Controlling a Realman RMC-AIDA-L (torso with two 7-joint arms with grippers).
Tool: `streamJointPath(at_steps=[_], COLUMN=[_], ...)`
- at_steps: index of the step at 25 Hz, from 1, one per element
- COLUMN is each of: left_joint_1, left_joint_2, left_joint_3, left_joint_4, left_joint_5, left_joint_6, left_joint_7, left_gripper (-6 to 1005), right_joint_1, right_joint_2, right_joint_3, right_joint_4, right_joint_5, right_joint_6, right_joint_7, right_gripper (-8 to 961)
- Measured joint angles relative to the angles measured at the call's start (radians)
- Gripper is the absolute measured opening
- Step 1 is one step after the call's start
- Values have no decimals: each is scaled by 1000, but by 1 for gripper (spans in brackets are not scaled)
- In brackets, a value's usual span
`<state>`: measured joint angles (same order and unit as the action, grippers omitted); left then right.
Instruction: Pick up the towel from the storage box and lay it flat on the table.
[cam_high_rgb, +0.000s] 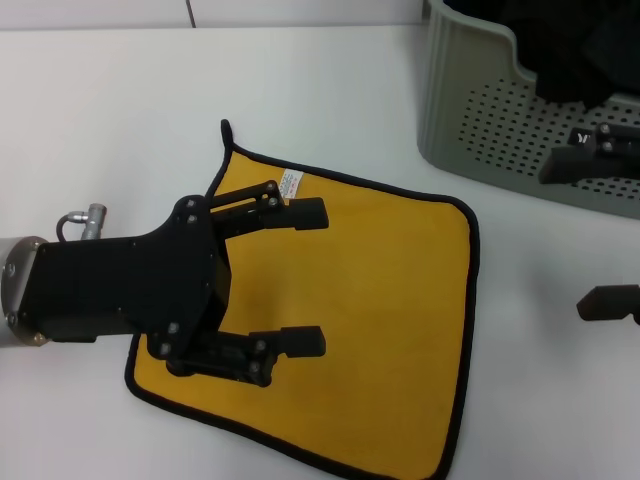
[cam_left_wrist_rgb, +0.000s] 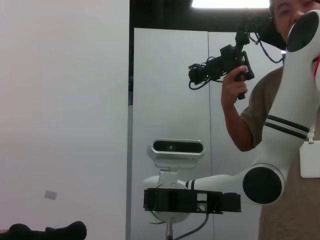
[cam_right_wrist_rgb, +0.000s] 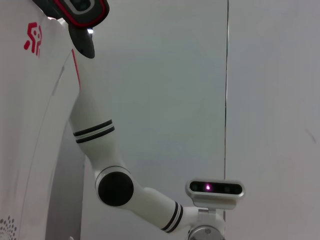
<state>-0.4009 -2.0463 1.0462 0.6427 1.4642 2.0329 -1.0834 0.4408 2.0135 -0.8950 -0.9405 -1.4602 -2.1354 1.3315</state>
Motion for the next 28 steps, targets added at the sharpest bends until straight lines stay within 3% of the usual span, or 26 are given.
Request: streamJointPath(at_steps=[28], left_joint_1=[-4], left_joint_2=[-5], left_joint_3=[0], left_joint_4=[1], left_joint_5=[4], left_joint_6=[-1], left_joint_7=[-2], left_gripper=[888], right_joint_1=[-2], right_joint_2=[2], right_joint_3=[-38], right_joint_4=[33], right_joint_5=[-3], right_joint_6=[-12], right_joint_7=[-20], right_gripper=[854])
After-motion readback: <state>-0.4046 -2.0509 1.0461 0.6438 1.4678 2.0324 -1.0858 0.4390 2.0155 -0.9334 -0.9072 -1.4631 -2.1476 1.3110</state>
